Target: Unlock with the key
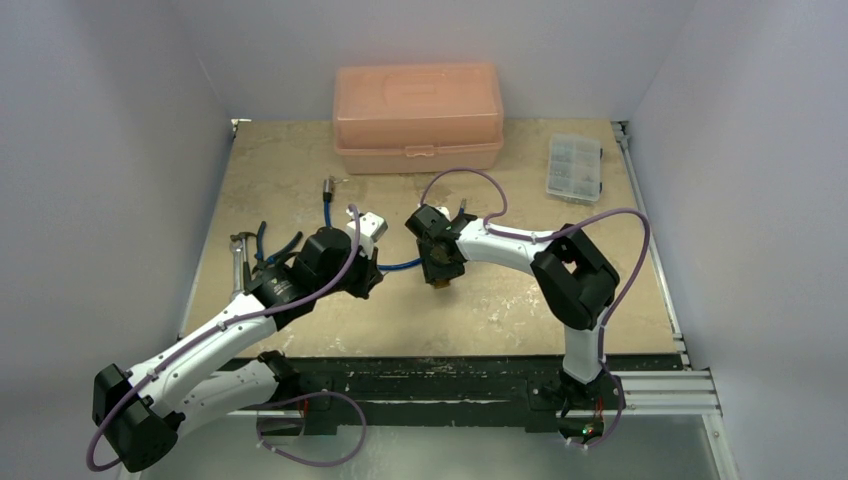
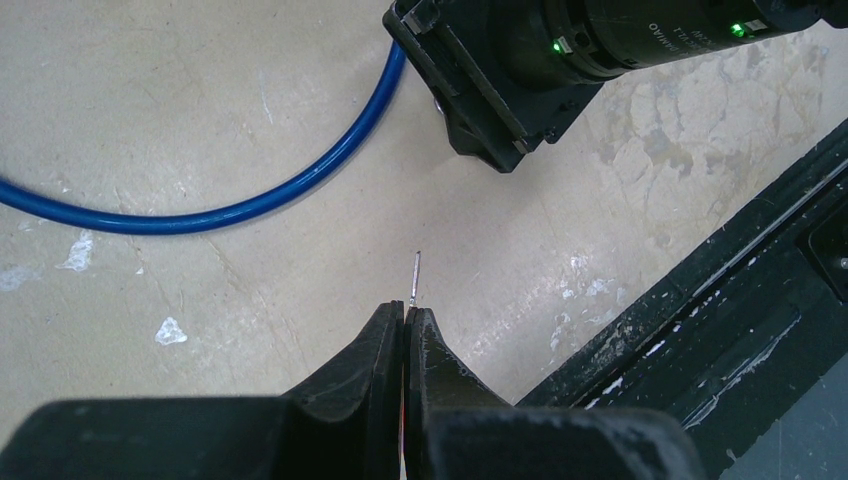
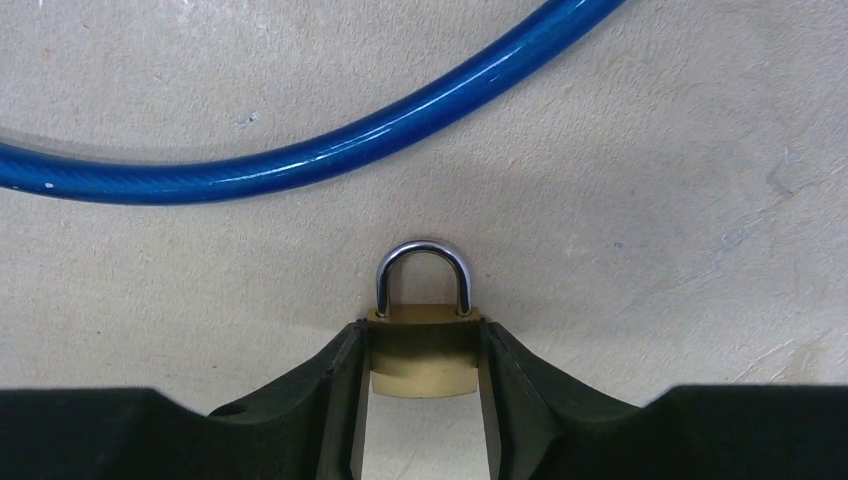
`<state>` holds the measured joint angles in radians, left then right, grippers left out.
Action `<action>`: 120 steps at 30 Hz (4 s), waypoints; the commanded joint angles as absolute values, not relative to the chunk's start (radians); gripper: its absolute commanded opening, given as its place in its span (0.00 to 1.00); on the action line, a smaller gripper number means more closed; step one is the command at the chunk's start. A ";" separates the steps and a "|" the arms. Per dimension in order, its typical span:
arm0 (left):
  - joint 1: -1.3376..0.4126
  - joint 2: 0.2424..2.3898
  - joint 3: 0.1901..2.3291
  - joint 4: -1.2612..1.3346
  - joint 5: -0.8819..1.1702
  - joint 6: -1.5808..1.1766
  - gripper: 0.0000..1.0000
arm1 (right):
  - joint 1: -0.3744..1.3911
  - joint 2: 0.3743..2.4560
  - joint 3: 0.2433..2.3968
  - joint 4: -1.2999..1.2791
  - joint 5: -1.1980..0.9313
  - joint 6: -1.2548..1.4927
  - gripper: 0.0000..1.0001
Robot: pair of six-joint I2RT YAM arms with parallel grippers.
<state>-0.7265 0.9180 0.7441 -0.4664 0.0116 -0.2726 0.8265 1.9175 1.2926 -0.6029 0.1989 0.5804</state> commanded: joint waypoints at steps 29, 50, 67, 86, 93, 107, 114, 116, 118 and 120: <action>-0.722 0.826 0.760 -0.324 0.139 -0.417 0.00 | 0.824 1.011 0.795 -0.173 0.343 1.342 0.00; -0.725 0.912 0.652 -0.021 0.286 -0.606 0.00 | 0.825 1.059 0.848 -0.364 0.273 1.640 0.00; -0.781 0.963 0.600 0.091 0.262 -0.721 0.00 | 0.825 1.084 0.858 -0.363 0.290 1.651 0.00; -0.864 1.092 0.644 0.220 0.131 -0.770 0.00 | 0.842 1.083 0.848 -0.373 0.337 1.631 0.00; -0.864 1.134 0.674 0.249 0.122 -0.772 0.00 | 0.844 1.068 0.839 -0.377 0.356 1.623 0.00; -0.864 1.154 0.699 0.252 0.104 -0.768 0.00 | 0.845 1.046 0.838 -0.388 0.379 1.606 0.00; -0.864 1.140 0.705 0.241 0.119 -0.752 0.00 | 0.845 1.048 0.841 -0.390 0.389 1.602 0.00; -0.864 1.136 0.699 0.242 0.118 -0.752 0.00 | 0.845 1.051 0.842 -0.390 0.389 1.600 0.00; -0.864 1.131 0.696 0.243 0.124 -0.753 0.00 | 0.845 1.055 0.843 -0.390 0.389 1.600 0.00; -0.865 1.128 0.697 0.240 0.131 -0.749 0.00 | 0.845 1.055 0.845 -0.394 0.393 1.601 0.00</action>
<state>-0.8600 1.1587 0.6571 0.1955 0.1116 -0.7654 0.8394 1.0702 0.8227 -0.4026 0.3500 1.6032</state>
